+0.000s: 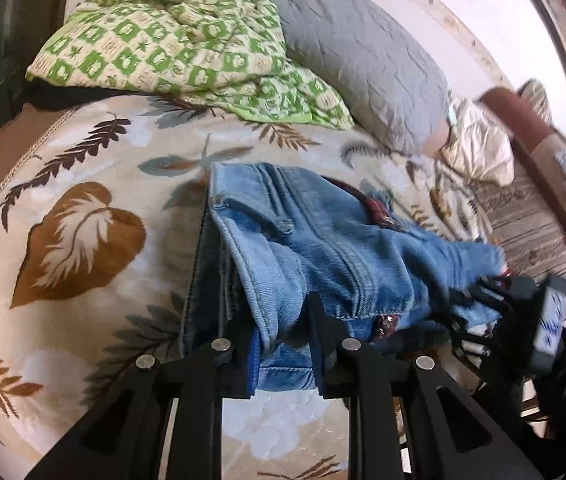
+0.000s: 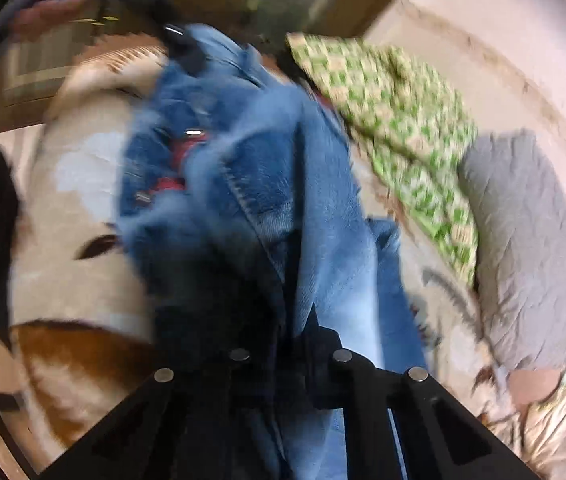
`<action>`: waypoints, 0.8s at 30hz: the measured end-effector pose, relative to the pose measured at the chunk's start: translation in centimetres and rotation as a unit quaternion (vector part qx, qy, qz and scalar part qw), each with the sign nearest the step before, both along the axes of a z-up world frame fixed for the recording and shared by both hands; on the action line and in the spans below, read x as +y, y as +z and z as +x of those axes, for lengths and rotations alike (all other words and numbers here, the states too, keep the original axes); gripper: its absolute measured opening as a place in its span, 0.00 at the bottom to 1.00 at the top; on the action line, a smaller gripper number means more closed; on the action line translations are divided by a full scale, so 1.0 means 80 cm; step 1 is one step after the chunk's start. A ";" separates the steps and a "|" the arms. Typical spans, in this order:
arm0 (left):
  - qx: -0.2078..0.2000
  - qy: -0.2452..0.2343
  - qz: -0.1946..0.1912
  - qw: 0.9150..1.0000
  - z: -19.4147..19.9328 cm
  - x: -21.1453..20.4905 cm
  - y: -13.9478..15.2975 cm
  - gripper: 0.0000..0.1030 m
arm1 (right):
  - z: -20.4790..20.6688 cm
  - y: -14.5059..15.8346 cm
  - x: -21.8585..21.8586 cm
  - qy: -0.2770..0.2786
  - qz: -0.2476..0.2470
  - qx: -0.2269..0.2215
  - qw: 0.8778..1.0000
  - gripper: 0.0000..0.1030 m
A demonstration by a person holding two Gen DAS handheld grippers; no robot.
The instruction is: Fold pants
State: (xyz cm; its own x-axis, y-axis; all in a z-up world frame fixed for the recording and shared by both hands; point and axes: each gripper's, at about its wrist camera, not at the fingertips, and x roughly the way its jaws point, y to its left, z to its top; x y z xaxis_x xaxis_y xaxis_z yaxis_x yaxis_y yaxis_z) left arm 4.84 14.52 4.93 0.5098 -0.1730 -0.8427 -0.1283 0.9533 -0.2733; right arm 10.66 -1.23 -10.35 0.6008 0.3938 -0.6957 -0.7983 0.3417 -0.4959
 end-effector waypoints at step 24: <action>0.009 0.063 0.021 0.998 -0.044 0.015 -0.011 0.95 | -0.002 0.024 -0.085 -0.127 0.115 0.034 0.985 0.93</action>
